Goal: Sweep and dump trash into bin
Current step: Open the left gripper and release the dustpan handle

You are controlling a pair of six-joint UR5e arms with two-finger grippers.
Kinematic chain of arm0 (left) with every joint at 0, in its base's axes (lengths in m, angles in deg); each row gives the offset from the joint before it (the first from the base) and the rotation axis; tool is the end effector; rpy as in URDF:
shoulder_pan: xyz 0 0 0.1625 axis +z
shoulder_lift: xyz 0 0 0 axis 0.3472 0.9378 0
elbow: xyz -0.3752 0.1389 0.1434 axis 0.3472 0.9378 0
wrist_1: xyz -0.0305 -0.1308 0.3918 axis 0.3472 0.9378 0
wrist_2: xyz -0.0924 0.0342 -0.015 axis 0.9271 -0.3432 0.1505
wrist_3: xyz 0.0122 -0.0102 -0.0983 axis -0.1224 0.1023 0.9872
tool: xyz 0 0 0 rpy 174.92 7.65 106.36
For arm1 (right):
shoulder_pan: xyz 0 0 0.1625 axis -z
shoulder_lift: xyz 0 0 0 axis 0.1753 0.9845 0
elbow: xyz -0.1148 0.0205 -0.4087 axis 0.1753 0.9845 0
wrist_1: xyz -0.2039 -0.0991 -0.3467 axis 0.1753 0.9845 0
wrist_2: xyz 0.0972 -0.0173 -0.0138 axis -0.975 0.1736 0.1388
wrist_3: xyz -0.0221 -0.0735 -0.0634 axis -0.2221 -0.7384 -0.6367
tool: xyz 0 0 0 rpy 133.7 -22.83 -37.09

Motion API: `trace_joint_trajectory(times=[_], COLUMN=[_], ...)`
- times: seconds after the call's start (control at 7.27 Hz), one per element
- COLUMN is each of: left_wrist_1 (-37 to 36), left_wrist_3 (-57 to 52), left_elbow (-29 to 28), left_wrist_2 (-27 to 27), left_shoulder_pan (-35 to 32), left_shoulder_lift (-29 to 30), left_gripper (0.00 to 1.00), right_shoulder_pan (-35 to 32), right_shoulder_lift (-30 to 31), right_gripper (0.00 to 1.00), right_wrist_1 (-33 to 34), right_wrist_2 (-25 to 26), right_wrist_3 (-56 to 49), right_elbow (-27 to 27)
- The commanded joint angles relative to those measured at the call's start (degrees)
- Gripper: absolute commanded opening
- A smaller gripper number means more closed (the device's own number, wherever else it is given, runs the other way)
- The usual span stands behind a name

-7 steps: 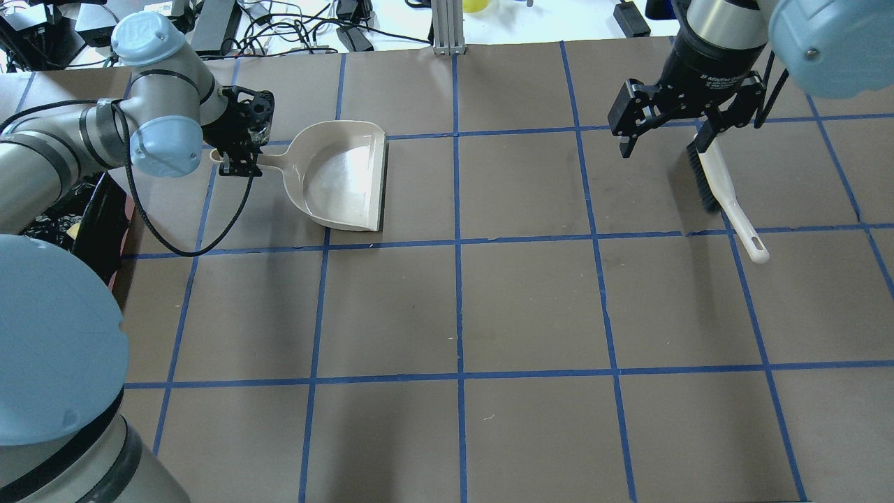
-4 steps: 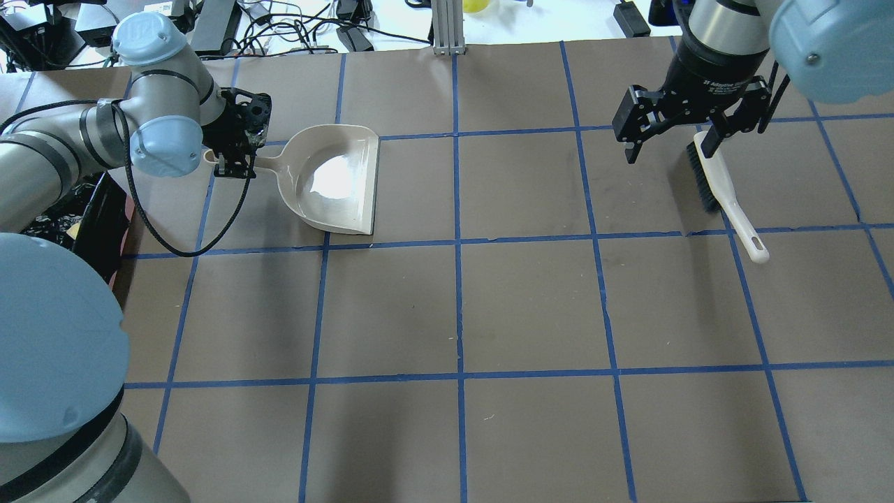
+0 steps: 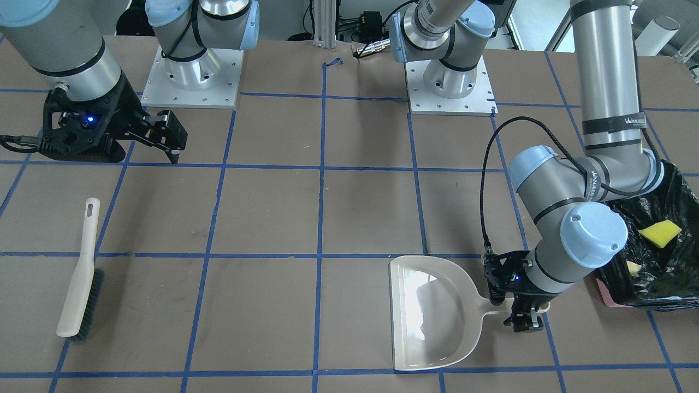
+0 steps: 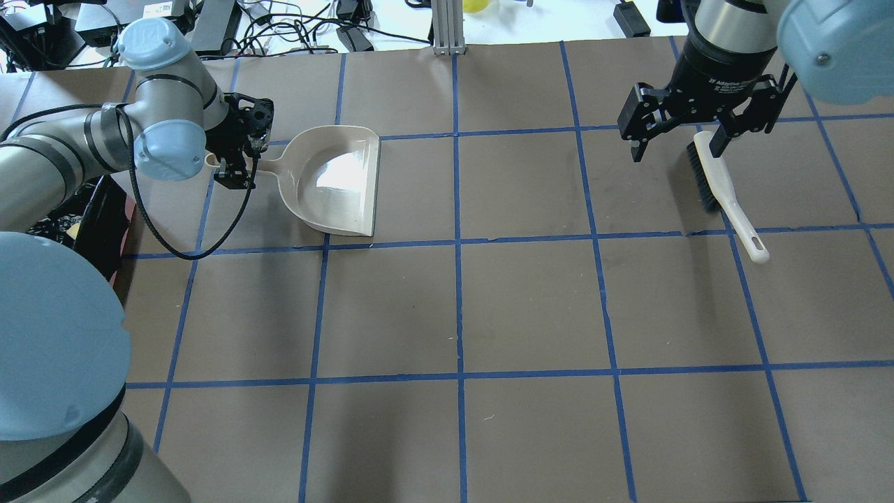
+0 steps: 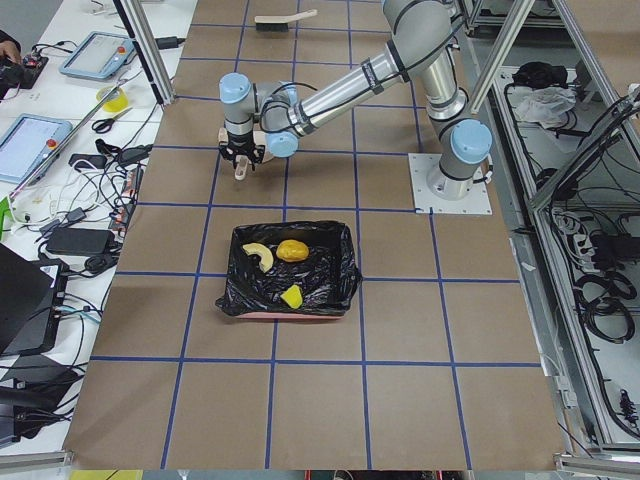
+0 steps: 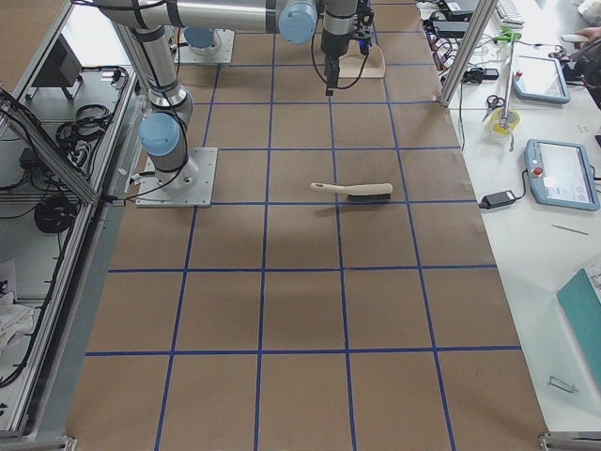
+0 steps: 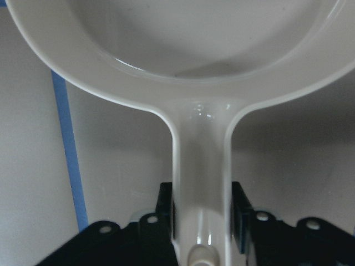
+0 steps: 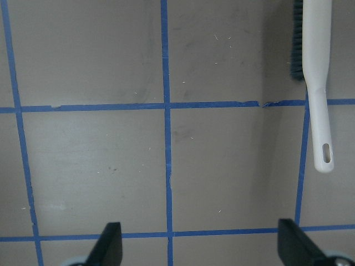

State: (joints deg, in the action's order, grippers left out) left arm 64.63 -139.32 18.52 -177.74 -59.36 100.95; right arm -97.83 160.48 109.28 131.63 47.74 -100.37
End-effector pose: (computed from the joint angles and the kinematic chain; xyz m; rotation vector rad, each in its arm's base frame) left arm -0.0120 -0.6699 0.2293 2.2013 2.1362 -0.0500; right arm 0.1100 -0.5184 0.4689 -0.0151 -3.1141 -0.0730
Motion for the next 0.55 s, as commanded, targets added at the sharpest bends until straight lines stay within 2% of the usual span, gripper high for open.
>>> trace_joint_trajectory(times=[0.0,0.41], left_wrist_1=[1.66,13.31], left_wrist_3=[0.65,14.67], left_elbow=[-0.2,0.41], left_wrist_2=[0.1,0.37], left_shoulder_pan=[-0.22,-1.18], left_shoulder_lift=[-2.17,-13.39], left_gripper=[0.73,0.73], right_shoulder_pan=[0.02,0.02], right_shoulder_lift=[0.43,1.31], right_gripper=[1.0,1.0], right_wrist_1=[0.0,0.0], right_wrist_2=[-0.22,-0.3], right_wrist_3=[0.01,-0.08], right_elbow=[0.01,0.01])
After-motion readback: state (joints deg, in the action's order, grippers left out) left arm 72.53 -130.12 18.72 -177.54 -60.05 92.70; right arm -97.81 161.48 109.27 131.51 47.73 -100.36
